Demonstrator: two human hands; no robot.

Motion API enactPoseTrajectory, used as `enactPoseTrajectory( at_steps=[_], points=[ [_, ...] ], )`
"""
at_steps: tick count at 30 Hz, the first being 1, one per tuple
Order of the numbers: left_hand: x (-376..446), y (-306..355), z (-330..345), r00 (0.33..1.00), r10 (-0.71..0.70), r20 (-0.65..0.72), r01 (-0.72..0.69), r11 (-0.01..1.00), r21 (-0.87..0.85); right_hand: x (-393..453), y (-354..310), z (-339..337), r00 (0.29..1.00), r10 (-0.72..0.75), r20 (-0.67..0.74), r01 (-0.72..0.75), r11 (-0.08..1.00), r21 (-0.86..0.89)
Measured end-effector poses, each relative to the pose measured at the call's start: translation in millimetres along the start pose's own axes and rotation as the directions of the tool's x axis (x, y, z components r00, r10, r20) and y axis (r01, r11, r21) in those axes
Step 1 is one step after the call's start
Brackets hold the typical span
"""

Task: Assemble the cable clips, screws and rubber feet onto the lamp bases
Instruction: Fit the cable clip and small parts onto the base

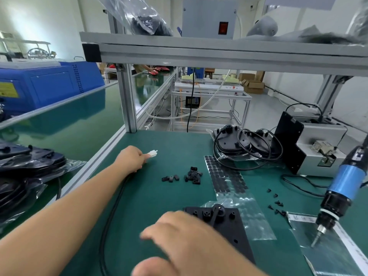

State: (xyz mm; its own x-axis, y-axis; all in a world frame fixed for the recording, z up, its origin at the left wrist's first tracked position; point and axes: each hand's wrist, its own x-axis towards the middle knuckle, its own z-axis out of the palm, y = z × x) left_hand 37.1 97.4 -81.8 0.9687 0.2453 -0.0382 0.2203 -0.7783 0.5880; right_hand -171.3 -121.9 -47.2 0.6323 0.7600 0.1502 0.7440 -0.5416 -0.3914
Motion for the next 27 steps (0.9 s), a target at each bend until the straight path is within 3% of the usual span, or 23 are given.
enactPoseTrajectory(
  at_steps=[2,5,8,10,12,15,19,21,23,25,27],
  points=[
    [-6.7,-3.8,-5.7,0.999,0.044,0.019,-0.047,0.979,0.198,-11.0,29.1,-11.5,0.970,-0.018,-0.242,0.002,0.998,-0.064],
    [-21.6,0.7,-4.9,0.987,0.153,-0.046,-0.112,0.866,0.487,-32.2,74.6,-33.6,0.953,0.154,-0.260,-0.170,0.985,-0.041],
    [-36.0,11.8,5.6,0.944,0.330,-0.021,-0.295,0.869,0.398,-32.9,97.0,-39.7,0.958,0.267,-0.107,-0.253,0.959,0.129],
    [-46.0,19.8,18.2,0.931,0.351,0.102,-0.366,0.893,0.264,-28.2,101.9,-40.3,0.956,0.288,-0.061,-0.271,0.941,0.202],
    [-52.3,25.5,31.0,0.922,0.339,0.187,-0.382,0.871,0.309,-25.5,104.6,-38.7,0.948,0.316,-0.039,-0.295,0.916,0.271],
    [-55.5,30.4,42.5,0.917,0.373,0.142,-0.398,0.825,0.401,-27.3,106.6,-35.9,0.941,0.330,-0.076,-0.280,0.885,0.373],
    [-62.4,38.0,43.1,0.926,0.370,0.070,-0.368,0.851,0.374,-32.0,111.4,-30.5,0.944,0.318,-0.093,-0.250,0.868,0.430],
    [-67.6,41.2,37.9,0.932,0.362,0.023,-0.350,0.880,0.321,-33.4,112.9,-27.3,0.943,0.310,-0.119,-0.229,0.868,0.441],
    [-75.9,47.0,30.8,0.947,0.320,-0.019,-0.313,0.936,0.160,-33.8,113.1,-24.7,0.945,0.293,-0.145,-0.204,0.875,0.440],
    [-92.7,56.7,25.3,0.971,0.232,0.050,-0.218,0.956,-0.195,-33.9,114.1,-22.5,0.948,0.278,-0.153,-0.188,0.881,0.434],
    [-113.9,67.6,24.9,0.960,0.182,0.213,-0.063,0.881,-0.470,-33.6,114.9,-20.3,0.944,0.280,-0.173,-0.185,0.885,0.427]
  ],
)
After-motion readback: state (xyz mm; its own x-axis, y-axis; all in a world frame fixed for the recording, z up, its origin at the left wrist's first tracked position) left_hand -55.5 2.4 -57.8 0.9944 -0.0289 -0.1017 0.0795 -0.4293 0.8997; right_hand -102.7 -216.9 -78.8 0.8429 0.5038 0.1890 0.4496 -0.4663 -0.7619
